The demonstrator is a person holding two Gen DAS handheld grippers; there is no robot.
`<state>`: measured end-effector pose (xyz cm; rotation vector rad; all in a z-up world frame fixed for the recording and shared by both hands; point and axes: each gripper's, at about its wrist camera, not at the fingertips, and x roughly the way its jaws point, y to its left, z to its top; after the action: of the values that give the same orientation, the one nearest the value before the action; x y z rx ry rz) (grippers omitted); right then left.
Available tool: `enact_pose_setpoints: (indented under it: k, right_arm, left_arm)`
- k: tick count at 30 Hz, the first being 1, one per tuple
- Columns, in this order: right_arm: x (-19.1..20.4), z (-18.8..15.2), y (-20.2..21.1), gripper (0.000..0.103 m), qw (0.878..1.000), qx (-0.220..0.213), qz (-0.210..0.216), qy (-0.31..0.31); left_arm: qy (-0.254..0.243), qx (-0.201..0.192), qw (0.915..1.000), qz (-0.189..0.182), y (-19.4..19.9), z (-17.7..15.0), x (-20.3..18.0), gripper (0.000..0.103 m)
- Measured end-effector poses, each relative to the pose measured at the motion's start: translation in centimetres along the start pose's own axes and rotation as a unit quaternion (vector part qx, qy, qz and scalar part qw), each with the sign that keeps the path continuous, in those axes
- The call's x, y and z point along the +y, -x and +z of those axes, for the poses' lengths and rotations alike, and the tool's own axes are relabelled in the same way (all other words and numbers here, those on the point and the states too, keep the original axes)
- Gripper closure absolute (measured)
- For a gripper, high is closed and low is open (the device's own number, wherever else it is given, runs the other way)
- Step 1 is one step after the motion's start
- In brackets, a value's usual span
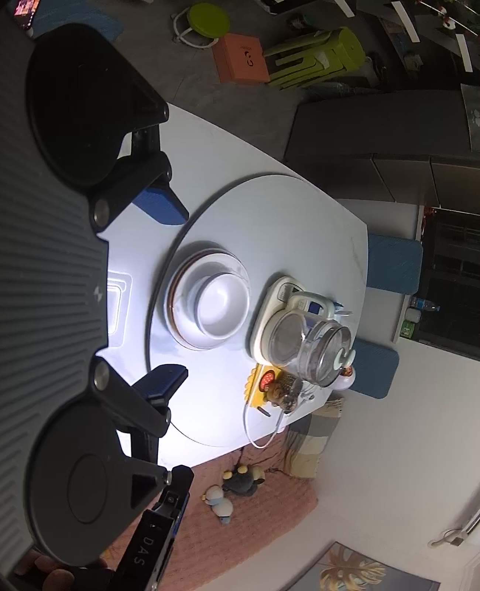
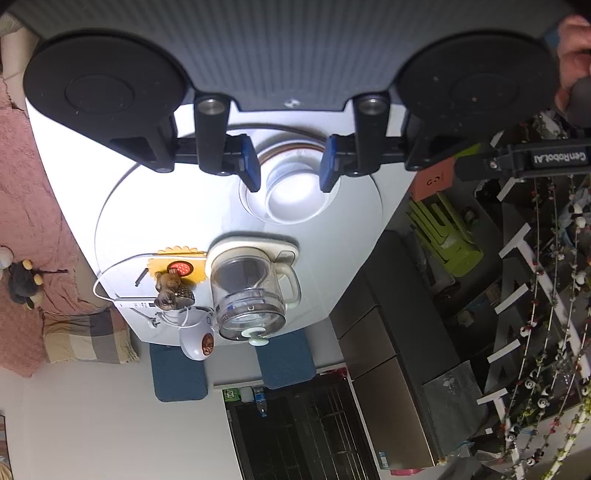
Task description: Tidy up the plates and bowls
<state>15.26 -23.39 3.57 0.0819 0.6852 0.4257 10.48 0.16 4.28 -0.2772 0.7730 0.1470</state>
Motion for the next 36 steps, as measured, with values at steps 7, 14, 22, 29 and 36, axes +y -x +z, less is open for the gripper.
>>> enact_pose_setpoints:
  k: [7, 14, 22, 29, 36]
  right_arm:
    - [-0.2, -1.8, 0.9, 0.011, 0.999, -0.008, -0.034, -0.005]
    - [-0.2, -3.1, 1.4, 0.006, 0.999, -0.008, -0.036, -0.008]
    - [0.1, -3.8, 2.0, 0.006, 0.999, -0.011, -0.038, 0.001]
    - [0.0, -3.6, 2.4, 0.006, 0.999, -0.015, -0.040, 0.006]
    - [-0.3, -3.8, 2.0, 0.006, 0.999, -0.006, -0.040, -0.001]
  left_arm:
    - [-0.011, -0.005, 0.9999, 0.006, 0.9, -1.1, 0.5, 0.007]
    - [-0.027, -0.006, 0.9996, 0.006, 0.8, -2.2, 0.3, 0.005]
    - [-0.035, -0.005, 0.9994, 0.005, 0.3, -3.4, -0.3, 0.003]
    - [-0.037, -0.005, 0.9992, 0.015, 0.6, -3.5, -0.5, 0.003]
    - [-0.033, -0.001, 0.9992, 0.022, 0.4, -3.6, -0.3, 0.003]
